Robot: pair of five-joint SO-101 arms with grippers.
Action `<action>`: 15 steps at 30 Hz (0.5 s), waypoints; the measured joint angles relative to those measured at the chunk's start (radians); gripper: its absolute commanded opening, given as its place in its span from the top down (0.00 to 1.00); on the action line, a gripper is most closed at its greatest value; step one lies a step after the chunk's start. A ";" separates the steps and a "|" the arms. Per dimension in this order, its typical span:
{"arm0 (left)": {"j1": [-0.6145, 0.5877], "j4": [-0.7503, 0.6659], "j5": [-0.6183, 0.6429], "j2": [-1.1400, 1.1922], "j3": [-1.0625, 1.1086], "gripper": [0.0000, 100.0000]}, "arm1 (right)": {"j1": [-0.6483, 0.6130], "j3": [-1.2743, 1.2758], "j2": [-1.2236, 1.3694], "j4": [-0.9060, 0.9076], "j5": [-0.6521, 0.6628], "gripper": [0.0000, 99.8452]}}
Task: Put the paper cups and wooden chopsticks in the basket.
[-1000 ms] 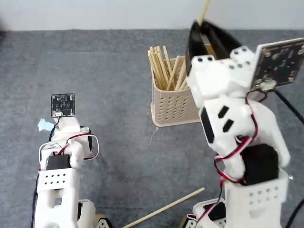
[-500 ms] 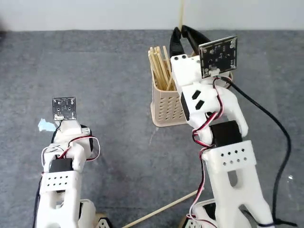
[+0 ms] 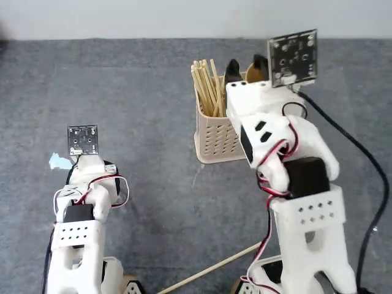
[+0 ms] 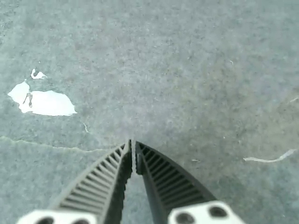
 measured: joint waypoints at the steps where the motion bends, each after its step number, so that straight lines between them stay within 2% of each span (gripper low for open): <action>1: 0.000 0.000 0.000 0.000 0.000 0.99 | -0.002 -0.031 0.000 0.069 -0.025 0.95; 8: 0.000 0.000 0.000 0.000 0.000 0.99 | -0.002 -0.132 -0.002 0.519 -0.114 0.98; 15: 0.000 0.000 0.000 0.000 0.000 0.99 | 0.100 -0.132 -0.002 0.760 -0.120 0.98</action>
